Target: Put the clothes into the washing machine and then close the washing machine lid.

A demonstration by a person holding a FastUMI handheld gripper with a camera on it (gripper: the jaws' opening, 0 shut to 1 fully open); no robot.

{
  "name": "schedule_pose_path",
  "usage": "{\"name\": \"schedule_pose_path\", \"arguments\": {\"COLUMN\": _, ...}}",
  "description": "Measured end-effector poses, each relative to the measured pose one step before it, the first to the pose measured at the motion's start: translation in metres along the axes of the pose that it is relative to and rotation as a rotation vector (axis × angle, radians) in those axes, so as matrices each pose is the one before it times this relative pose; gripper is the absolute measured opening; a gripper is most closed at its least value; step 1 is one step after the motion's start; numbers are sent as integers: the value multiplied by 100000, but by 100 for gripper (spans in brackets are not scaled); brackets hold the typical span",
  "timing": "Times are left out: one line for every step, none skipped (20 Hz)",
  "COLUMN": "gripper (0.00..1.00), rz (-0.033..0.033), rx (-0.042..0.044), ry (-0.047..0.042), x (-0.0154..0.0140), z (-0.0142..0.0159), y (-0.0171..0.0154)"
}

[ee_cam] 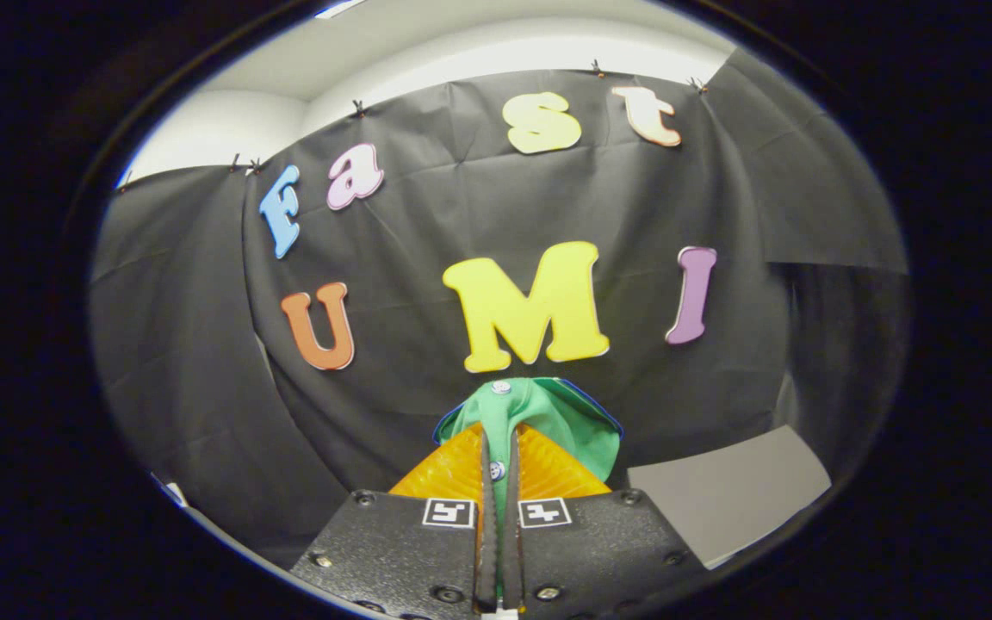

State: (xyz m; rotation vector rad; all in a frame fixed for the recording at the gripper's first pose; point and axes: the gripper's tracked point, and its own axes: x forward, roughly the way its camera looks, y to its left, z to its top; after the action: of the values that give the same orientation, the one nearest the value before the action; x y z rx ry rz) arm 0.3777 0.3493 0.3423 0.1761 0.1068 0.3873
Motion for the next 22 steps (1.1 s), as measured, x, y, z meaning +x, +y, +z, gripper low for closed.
{"name": "schedule_pose_path", "arguments": {"gripper": 6, "rz": 902, "rx": 748, "ry": 2452, "x": 901, "z": -1081, "y": 894}}
{"name": "schedule_pose_path", "arguments": {"gripper": 6, "rz": 633, "rx": 266, "ry": 2518, "x": 749, "z": -1047, "y": 654}}
{"name": "schedule_pose_path", "arguments": {"gripper": 6, "rz": 160, "rx": -2, "ry": 2365, "x": 877, "z": -1025, "y": 408}}
{"name": "schedule_pose_path", "arguments": {"gripper": 6, "rz": -9, "rx": 523, "ry": 2260, "x": 724, "z": -1043, "y": 460}}
{"name": "schedule_pose_path", "arguments": {"gripper": 6, "rz": 227, "rx": 472, "ry": 2661, "x": 929, "z": -1148, "y": 444}}
{"name": "schedule_pose_path", "arguments": {"gripper": 6, "rz": 542, "rx": 249, "ry": 2697, "x": 1084, "z": -1123, "y": 517}}
{"name": "schedule_pose_path", "arguments": {"gripper": 6, "rz": 129, "rx": 88, "ry": 2963, "x": 1027, "z": -1109, "y": 281}}
{"name": "schedule_pose_path", "arguments": {"gripper": 6, "rz": 21, "rx": 272, "ry": 2523, "x": 1013, "z": -1053, "y": 278}}
{"name": "schedule_pose_path", "arguments": {"gripper": 6, "rz": -194, "rx": 162, "ry": 2723, "x": 1134, "z": -1063, "y": 140}}
{"name": "schedule_pose_path", "arguments": {"gripper": 6, "rz": -59, "rx": 59, "ry": 2417, "x": 1169, "z": -1148, "y": 105}}
{"name": "schedule_pose_path", "arguments": {"gripper": 6, "rz": -195, "rx": 372, "ry": 2621, "x": 1194, "z": -1041, "y": 123}}
{"name": "schedule_pose_path", "arguments": {"gripper": 6, "rz": -171, "rx": 343, "ry": 2564, "x": 1351, "z": -851, "y": 13}}
{"name": "schedule_pose_path", "arguments": {"gripper": 6, "rz": -36, "rx": 994, "ry": 2798, "x": 1115, "z": -1075, "y": -22}}
{"name": "schedule_pose_path", "arguments": {"gripper": 6, "rz": 0, "rx": 1095, "ry": 3090, "x": 972, "z": -1235, "y": -31}}
{"name": "schedule_pose_path", "arguments": {"gripper": 6, "rz": -99, "rx": 977, "ry": 2749, "x": 999, "z": -980, "y": -61}}
{"name": "schedule_pose_path", "arguments": {"gripper": 6, "rz": -208, "rx": 1166, "ry": 2470, "x": 942, "z": -863, "y": -141}}
{"name": "schedule_pose_path", "arguments": {"gripper": 6, "rz": -279, "rx": 1467, "ry": 2535, "x": 761, "z": -1003, "y": -39}}
{"name": "schedule_pose_path", "arguments": {"gripper": 6, "rz": -274, "rx": 805, "ry": 2295, "x": 784, "z": -659, "y": -179}}
{"name": "schedule_pose_path", "arguments": {"gripper": 6, "rz": -503, "rx": 699, "ry": 1953, "x": 1287, "z": -608, "y": -462}}
{"name": "schedule_pose_path", "arguments": {"gripper": 6, "rz": -632, "rx": 822, "ry": 2062, "x": 1105, "z": -586, "y": -524}}
{"name": "schedule_pose_path", "arguments": {"gripper": 6, "rz": -699, "rx": 857, "ry": 2146, "x": 1078, "z": -666, "y": -398}}
{"name": "schedule_pose_path", "arguments": {"gripper": 6, "rz": -930, "rx": 981, "ry": 2055, "x": 961, "z": -612, "y": -378}}
